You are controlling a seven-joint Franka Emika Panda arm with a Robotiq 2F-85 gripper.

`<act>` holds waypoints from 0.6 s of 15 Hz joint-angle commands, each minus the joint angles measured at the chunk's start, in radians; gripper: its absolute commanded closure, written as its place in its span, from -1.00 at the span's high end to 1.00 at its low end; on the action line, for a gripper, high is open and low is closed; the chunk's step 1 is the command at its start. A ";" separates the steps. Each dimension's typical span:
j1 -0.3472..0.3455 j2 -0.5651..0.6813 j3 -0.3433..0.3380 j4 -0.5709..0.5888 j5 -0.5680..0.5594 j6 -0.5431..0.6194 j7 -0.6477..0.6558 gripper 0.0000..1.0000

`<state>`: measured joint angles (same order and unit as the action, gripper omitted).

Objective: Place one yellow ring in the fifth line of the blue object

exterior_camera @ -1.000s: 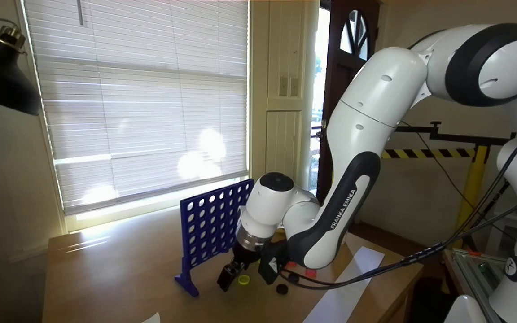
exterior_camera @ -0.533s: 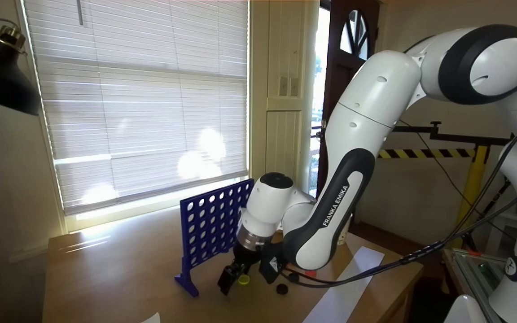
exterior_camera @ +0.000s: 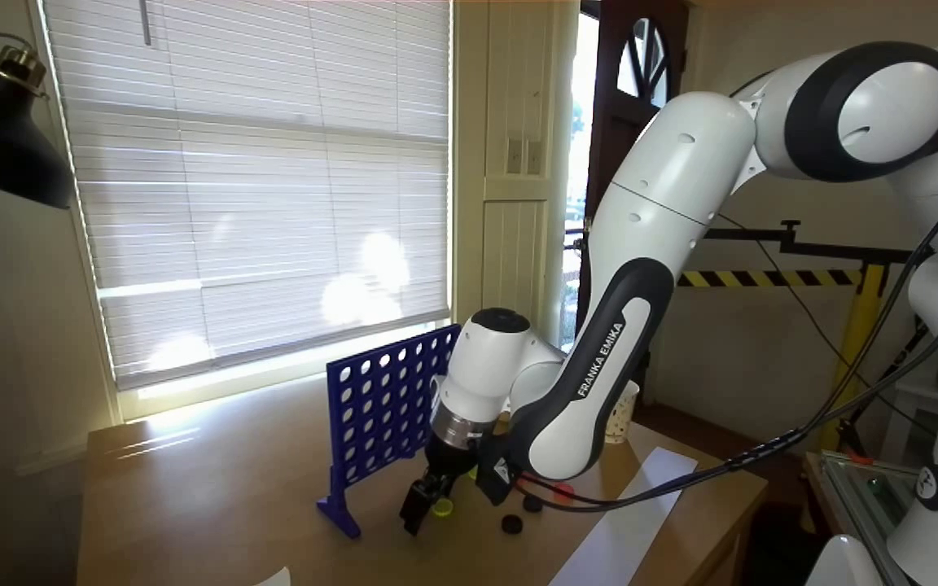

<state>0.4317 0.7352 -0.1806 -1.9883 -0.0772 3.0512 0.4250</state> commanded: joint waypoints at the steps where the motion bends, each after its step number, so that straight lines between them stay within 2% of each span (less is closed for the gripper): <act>1: -0.060 -0.035 0.063 -0.030 0.034 -0.036 -0.092 1.00; 9: -0.089 -0.049 0.081 -0.037 0.029 -0.074 -0.118 1.00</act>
<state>0.3551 0.7169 -0.1128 -1.9884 -0.0771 3.0027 0.3416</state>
